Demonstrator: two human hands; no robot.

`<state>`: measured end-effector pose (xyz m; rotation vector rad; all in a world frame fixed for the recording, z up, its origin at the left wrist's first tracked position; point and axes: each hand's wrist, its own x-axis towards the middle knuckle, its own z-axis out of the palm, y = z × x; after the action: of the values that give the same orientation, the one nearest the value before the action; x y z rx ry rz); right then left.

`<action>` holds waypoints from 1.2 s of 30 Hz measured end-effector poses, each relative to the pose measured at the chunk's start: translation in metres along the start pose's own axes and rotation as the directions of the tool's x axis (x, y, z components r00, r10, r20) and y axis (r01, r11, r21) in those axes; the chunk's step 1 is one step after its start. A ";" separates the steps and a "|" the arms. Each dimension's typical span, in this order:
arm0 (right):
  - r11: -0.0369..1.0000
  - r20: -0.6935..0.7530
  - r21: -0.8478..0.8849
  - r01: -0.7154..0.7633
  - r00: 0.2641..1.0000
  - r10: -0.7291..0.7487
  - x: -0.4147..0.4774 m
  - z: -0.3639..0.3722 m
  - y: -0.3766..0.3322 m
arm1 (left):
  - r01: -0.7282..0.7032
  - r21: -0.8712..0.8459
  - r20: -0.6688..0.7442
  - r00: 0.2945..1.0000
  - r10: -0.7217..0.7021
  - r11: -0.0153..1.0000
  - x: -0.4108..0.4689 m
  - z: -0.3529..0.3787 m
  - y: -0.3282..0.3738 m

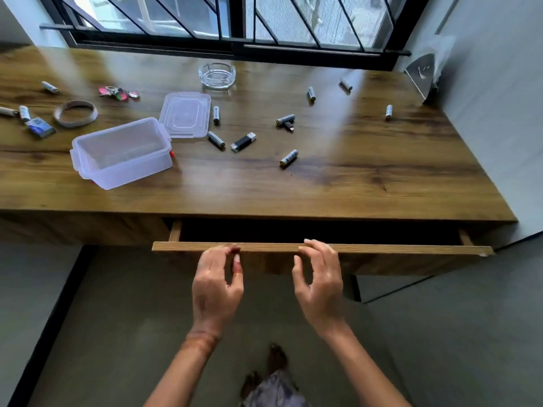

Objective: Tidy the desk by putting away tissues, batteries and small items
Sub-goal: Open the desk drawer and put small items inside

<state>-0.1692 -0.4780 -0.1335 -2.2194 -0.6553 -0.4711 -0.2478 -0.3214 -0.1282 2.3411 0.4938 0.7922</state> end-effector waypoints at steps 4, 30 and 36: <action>0.947 0.259 -0.311 0.086 0.966 -0.003 0.024 0.000 0.012 | -0.094 0.305 0.225 0.974 0.024 0.948 0.025 0.009 -0.002; 0.902 0.449 -0.422 0.090 0.885 0.122 -0.052 -0.058 -0.018 | -0.124 0.405 0.340 0.940 -0.024 0.906 -0.057 -0.032 0.020; 0.909 0.475 -0.412 0.063 0.866 0.156 -0.076 -0.072 -0.030 | -0.156 0.367 0.349 0.937 0.020 0.917 -0.080 -0.048 0.024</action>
<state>-0.2567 -0.5385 -0.1094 -2.7985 -0.8193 0.0146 -0.3355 -0.3598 -0.1159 2.8154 0.4234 0.3295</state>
